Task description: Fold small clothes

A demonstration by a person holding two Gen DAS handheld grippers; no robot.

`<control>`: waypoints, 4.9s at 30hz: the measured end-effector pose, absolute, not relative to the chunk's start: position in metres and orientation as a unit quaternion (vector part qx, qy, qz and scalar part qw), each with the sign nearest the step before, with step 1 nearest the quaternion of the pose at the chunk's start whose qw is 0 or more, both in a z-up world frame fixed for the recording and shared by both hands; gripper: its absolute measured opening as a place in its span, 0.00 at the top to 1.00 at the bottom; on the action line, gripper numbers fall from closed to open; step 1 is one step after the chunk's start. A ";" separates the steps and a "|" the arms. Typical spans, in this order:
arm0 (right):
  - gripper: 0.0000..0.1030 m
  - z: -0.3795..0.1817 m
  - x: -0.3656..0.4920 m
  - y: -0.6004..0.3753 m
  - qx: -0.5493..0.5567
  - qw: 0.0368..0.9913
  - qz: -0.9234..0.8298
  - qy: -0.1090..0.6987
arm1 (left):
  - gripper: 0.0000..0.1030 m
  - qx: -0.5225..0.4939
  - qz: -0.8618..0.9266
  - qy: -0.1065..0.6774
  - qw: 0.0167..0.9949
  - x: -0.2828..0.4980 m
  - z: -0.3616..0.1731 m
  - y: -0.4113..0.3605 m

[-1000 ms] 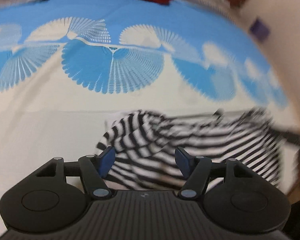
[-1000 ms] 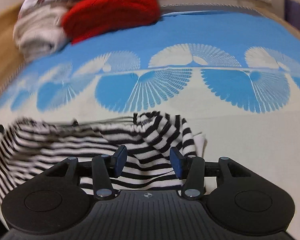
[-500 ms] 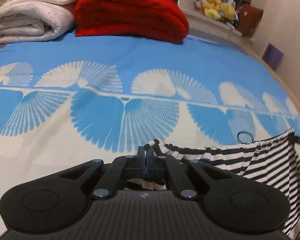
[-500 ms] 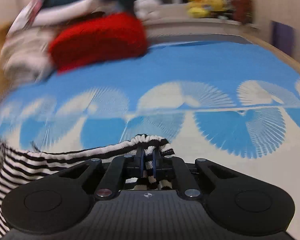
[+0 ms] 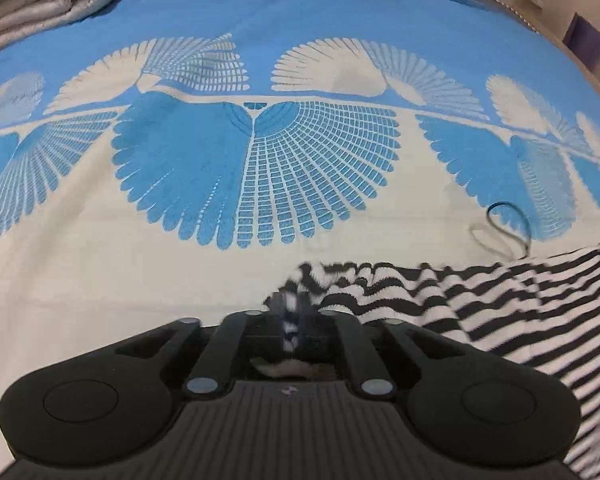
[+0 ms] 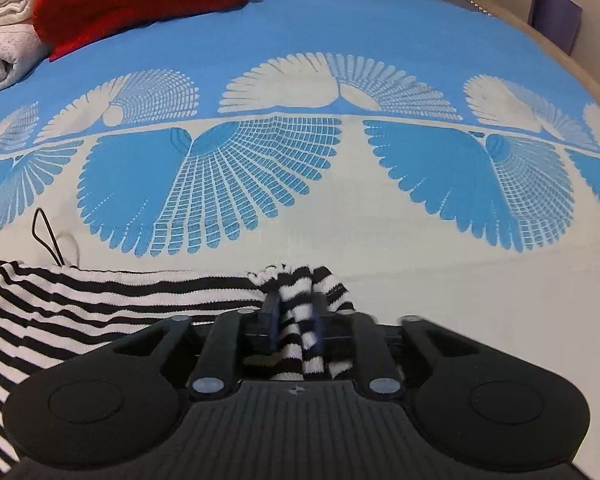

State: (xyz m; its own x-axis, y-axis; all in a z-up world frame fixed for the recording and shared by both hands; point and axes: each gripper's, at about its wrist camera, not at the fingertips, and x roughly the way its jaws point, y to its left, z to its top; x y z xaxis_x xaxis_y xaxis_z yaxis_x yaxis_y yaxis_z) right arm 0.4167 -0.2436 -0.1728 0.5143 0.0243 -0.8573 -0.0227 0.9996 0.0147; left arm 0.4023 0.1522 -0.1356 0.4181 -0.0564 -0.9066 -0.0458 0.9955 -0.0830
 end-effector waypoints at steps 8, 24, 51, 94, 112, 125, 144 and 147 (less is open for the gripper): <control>0.52 -0.092 0.352 -0.315 0.148 0.891 0.002 0.430 | 0.59 -0.152 -0.014 0.514 0.844 0.324 -0.047 0.208; 0.47 -0.145 0.249 -0.339 0.158 0.808 0.039 0.567 | 0.61 -0.269 -0.042 0.587 0.763 0.236 -0.118 0.244; 0.68 -0.117 0.245 -0.349 0.139 0.845 0.045 0.514 | 0.69 -0.184 -0.123 0.553 0.803 0.246 -0.103 0.203; 0.64 -0.102 0.329 -0.312 0.084 0.895 0.057 0.434 | 0.66 -0.065 -0.186 0.500 0.844 0.306 -0.090 0.160; 0.60 -0.136 0.254 -0.318 -0.050 0.808 0.061 0.584 | 0.60 0.078 -0.180 0.598 0.777 0.245 -0.140 0.149; 0.56 -0.036 0.190 -0.307 0.089 0.929 0.007 0.358 | 0.57 -0.126 -0.017 0.422 0.897 0.215 -0.021 0.231; 0.85 -0.075 0.186 -0.151 -0.008 0.911 0.119 0.395 | 0.56 -0.161 0.057 0.370 0.913 0.177 0.015 0.293; 0.85 -0.075 0.181 -0.102 -0.006 0.905 0.170 0.390 | 0.56 -0.142 0.071 0.368 0.916 0.173 0.018 0.307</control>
